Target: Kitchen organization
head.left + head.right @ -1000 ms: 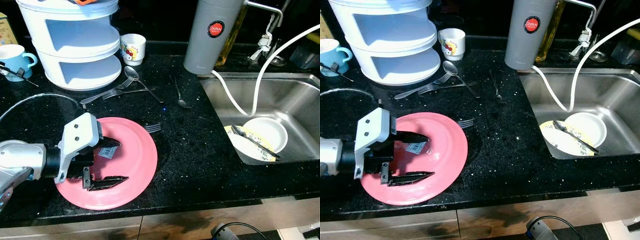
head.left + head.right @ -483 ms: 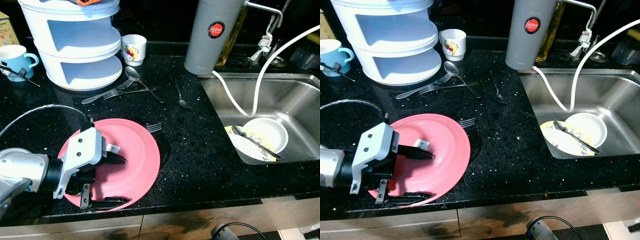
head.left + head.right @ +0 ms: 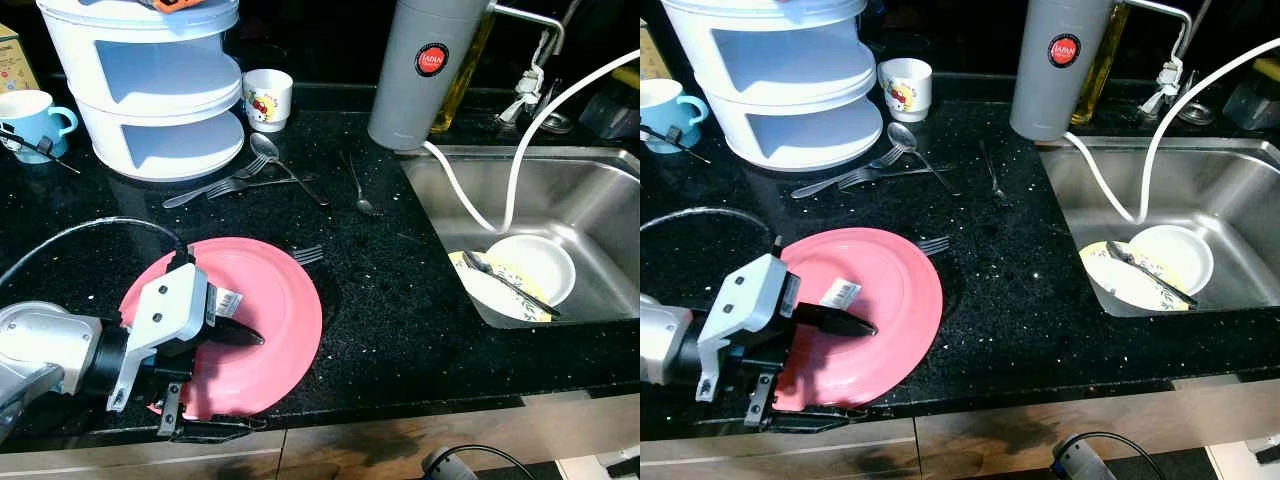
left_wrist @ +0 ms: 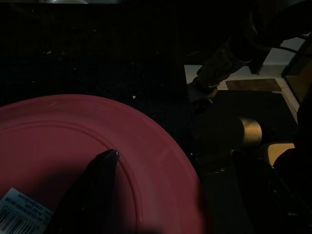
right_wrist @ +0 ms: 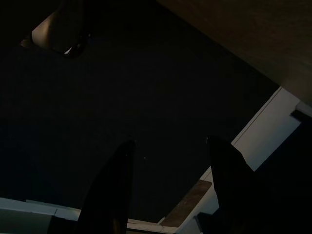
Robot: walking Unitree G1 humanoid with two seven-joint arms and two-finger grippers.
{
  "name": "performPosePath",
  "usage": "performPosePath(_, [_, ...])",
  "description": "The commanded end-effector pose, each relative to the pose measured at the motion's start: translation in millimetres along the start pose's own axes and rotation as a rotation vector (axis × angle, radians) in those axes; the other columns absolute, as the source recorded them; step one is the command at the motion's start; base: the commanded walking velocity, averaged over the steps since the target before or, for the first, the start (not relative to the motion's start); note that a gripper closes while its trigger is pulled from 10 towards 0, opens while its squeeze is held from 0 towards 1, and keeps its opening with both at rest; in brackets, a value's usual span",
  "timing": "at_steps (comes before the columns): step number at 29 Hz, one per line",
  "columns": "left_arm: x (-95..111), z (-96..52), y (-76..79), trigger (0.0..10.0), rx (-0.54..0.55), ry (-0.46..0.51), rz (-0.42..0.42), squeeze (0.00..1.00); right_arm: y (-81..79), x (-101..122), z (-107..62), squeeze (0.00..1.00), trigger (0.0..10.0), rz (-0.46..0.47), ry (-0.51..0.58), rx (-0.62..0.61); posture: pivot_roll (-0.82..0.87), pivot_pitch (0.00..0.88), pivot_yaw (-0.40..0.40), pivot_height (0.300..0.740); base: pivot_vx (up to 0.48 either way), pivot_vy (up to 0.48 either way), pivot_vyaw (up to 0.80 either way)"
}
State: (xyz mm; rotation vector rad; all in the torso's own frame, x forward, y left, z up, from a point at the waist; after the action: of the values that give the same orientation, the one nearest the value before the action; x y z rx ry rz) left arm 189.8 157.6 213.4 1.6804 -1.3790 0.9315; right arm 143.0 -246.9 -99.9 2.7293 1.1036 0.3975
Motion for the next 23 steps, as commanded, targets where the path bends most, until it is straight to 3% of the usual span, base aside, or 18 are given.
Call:
performPosePath(1, [-1.3, -0.3, 3.5, 10.0, -0.018, -0.022, -0.010, 0.00, -2.8, -1.7, 0.3, 0.00, 10.0, -0.003, -0.009, 0.007, 0.00, 0.032, -0.049, 0.740, 0.000, 0.000, 0.00])
performPosePath(23, [0.7, 3.7, 18.7, 10.0, -0.132, 0.010, -0.045, 0.00, -2.4, -1.2, 0.3, 0.00, 10.0, -0.003, -0.008, 0.008, 0.00, 0.039, -0.054, 0.740, 0.000, 0.000, 0.00])
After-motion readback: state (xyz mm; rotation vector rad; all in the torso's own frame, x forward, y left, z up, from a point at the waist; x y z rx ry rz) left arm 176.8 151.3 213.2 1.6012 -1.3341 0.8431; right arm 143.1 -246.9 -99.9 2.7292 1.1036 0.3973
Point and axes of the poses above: a point about 5 cm out from each wrist's last joint towards the gripper, its own z axis pointing out of the wrist towards the gripper, its own x axis along the axis of the wrist's last joint, y = z × x, the point moved 1 cm from there along z, pointing out of the wrist towards the gripper, and after that the axes turned 9 degrees about -z, right-handed, at the moved point
